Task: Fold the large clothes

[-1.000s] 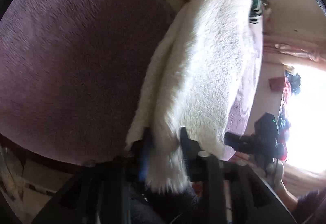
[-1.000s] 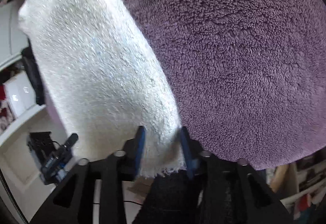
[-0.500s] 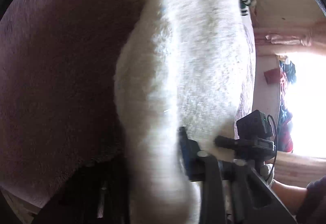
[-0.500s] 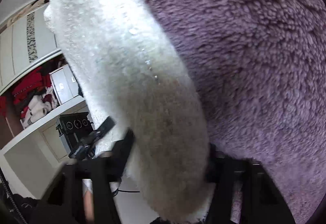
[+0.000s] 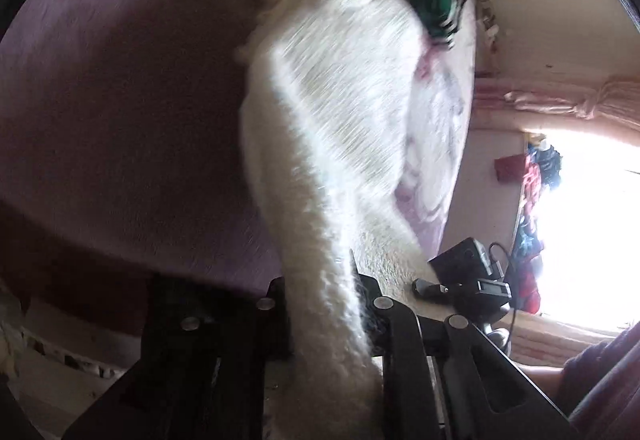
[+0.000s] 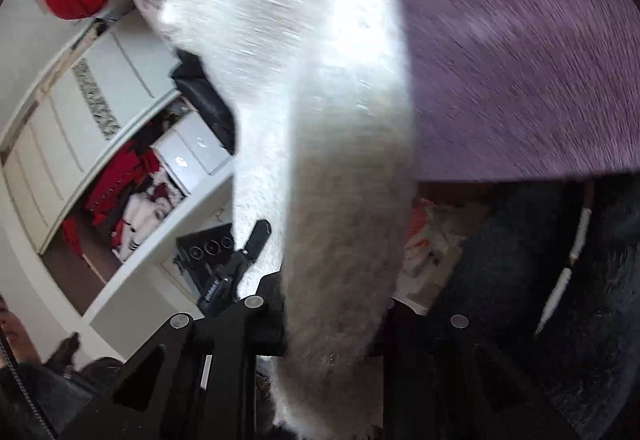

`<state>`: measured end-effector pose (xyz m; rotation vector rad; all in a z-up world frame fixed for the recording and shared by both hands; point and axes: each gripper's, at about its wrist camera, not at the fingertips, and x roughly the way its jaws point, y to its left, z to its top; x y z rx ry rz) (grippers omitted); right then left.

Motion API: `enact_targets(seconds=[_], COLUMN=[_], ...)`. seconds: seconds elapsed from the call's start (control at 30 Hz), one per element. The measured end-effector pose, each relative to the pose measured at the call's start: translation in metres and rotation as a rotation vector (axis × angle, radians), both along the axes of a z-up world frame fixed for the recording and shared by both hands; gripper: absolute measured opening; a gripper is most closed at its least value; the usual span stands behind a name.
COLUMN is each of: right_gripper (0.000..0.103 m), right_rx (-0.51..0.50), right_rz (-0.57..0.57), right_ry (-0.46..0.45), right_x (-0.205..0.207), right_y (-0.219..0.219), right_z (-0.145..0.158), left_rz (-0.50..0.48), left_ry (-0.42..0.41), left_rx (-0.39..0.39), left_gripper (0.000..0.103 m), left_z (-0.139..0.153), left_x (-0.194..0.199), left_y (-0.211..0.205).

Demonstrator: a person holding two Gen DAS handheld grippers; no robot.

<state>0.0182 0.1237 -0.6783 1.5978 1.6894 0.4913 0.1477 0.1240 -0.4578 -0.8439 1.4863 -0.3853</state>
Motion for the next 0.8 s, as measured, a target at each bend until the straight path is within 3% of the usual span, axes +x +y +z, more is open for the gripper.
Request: enact_targets(seconds=[0.13,0.23,0.3,0.43,0.53,0.63,0.7,0.8], right_gripper=[0.021,0.02,0.02,0.02,0.02,0.021,0.028,0.044], right_rx=[0.029,-0.057,-0.112,-0.155,-0.16,-0.118,-0.08,-0.041], right_rz=[-0.12,-0.162,-0.207,-0.278,-0.302,-0.284,-0.265,-0.275], right_ry=[-0.149,-0.241,-0.236,-0.135,-0.046,0.005,-0.011,-0.088], right_x=[0.084,0.169,0.212,0.266,0.285,0.298,0.306,0.328], right_y=[-0.013,-0.014,-0.018,-0.023,-0.021,-0.011,-0.01,0.01], right_z=[0.032,0.036,0.02,-0.033,-0.057,-0.049,-0.037,-0.006], left_rz=[-0.002,-0.016,-0.021,-0.041,-0.034,-0.031,-0.004,0.012], left_ry=[-0.174,-0.22,-0.213,-0.097,-0.047,-0.01,-0.012,-0.095], left_rx=[0.019,0.052,0.054,0.044,0.03,0.01,-0.013,-0.014], left_gripper=[0.013,0.013,0.013,0.014,0.015,0.016,0.016,0.035], left_z=[0.023,0.0,-0.029,-0.095,-0.106,-0.092,-0.074,-0.052], left_x=[0.1,0.175,0.212,0.272,0.275,0.275,0.265,0.253], left_y=[-0.014,-0.022,-0.009,-0.026,-0.029,-0.021,-0.01,-0.008])
